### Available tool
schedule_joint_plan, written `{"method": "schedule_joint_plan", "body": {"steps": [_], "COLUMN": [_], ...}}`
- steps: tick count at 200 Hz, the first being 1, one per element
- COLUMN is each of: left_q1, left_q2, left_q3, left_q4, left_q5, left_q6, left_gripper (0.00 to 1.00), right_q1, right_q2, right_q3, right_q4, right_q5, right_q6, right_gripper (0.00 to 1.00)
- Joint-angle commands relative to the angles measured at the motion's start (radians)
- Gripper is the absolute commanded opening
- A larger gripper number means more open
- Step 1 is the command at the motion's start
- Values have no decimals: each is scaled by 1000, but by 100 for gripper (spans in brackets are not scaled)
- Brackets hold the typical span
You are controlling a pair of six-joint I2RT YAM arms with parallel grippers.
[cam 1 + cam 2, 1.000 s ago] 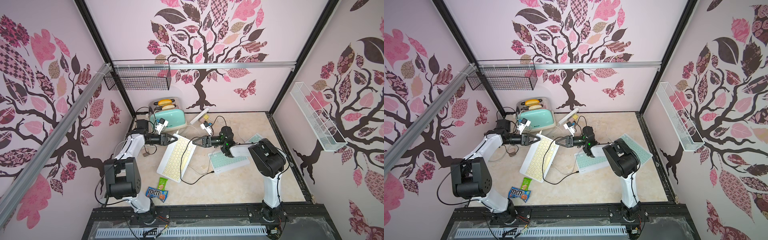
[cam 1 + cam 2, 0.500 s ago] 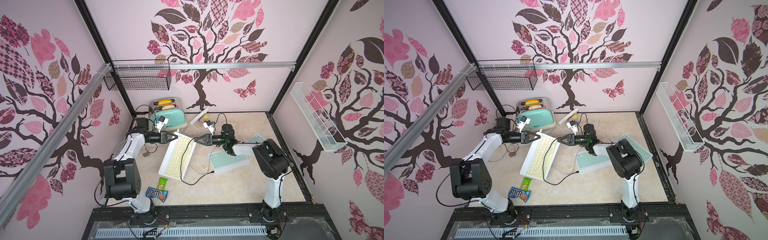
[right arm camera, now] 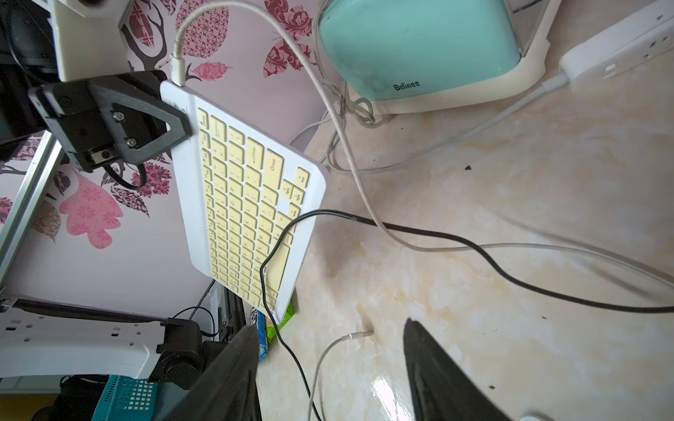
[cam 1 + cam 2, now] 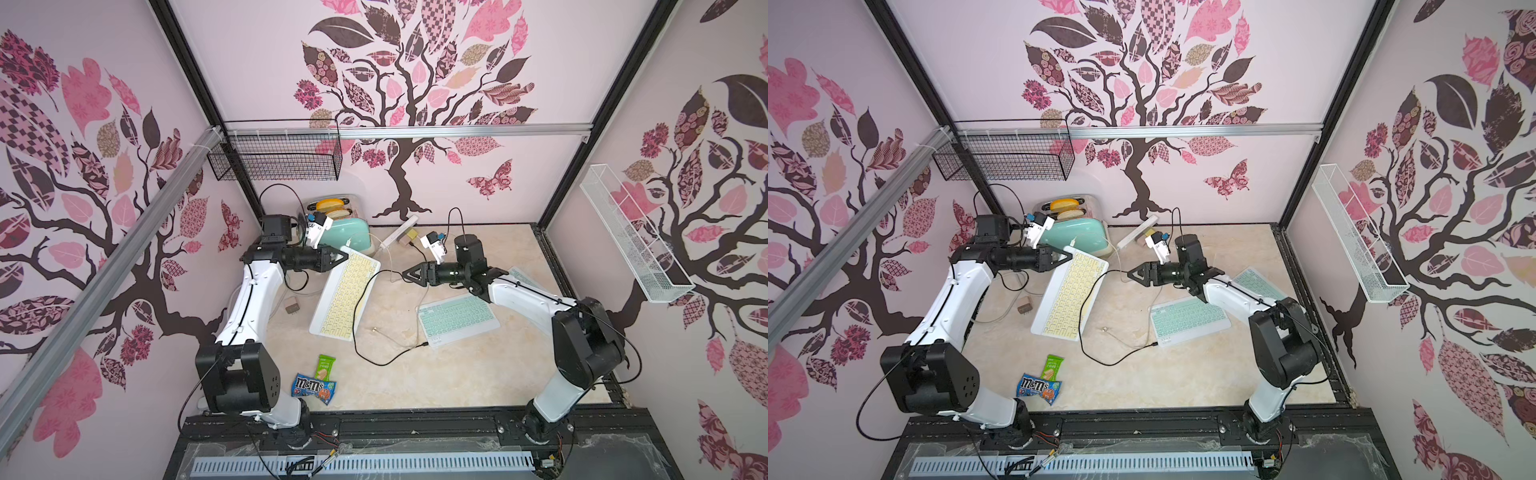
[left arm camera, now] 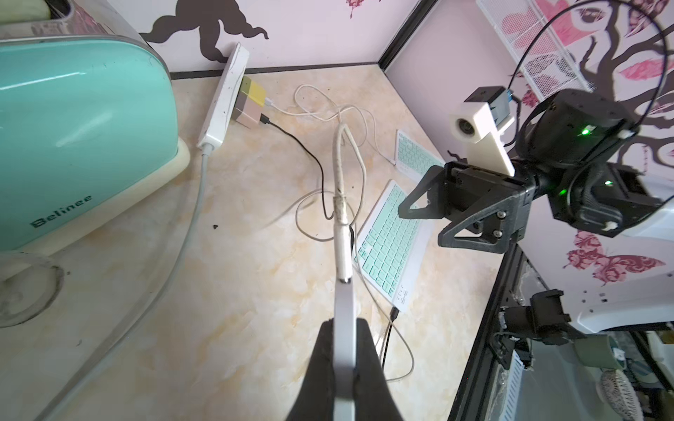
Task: Unplug the wireless keyboard
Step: Pick up the keyboard from the center of the board, then remove the power cord from the keyboard.
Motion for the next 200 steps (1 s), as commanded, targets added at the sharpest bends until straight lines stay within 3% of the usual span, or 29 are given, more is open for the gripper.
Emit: {"method": "schedule_joint_plan", "body": {"steps": [1,23,56,76,127,200], "left_q1": [-29,-54,-91,-111,-171,-199], "left_q2": [-28,-18,-16,-18,-34,-70], "left_q3": [96,178,249,254,198,108], "left_q4": [-159,-247,-330,-381,-449,-435], "left_q5": [-146,-274,-337,-297,-216,-82], "left_q6": [71,103,146,231,390,442], "left_gripper": [0,0,0,0,0,0], "right_q1": [4,4,4,4,22,130], "right_q2": [-33,-45,-42,-31,-5,155], "right_q3": [51,43,60,91,131,349], "right_q4": [-57,-26,7,30,27,-63], "right_q5": [-8,-12,-48,-146,-353,-467], "right_q6": [-37,-21,-29,-89,-455,-481], "right_gripper": [65,65,65,66,67,58]}}
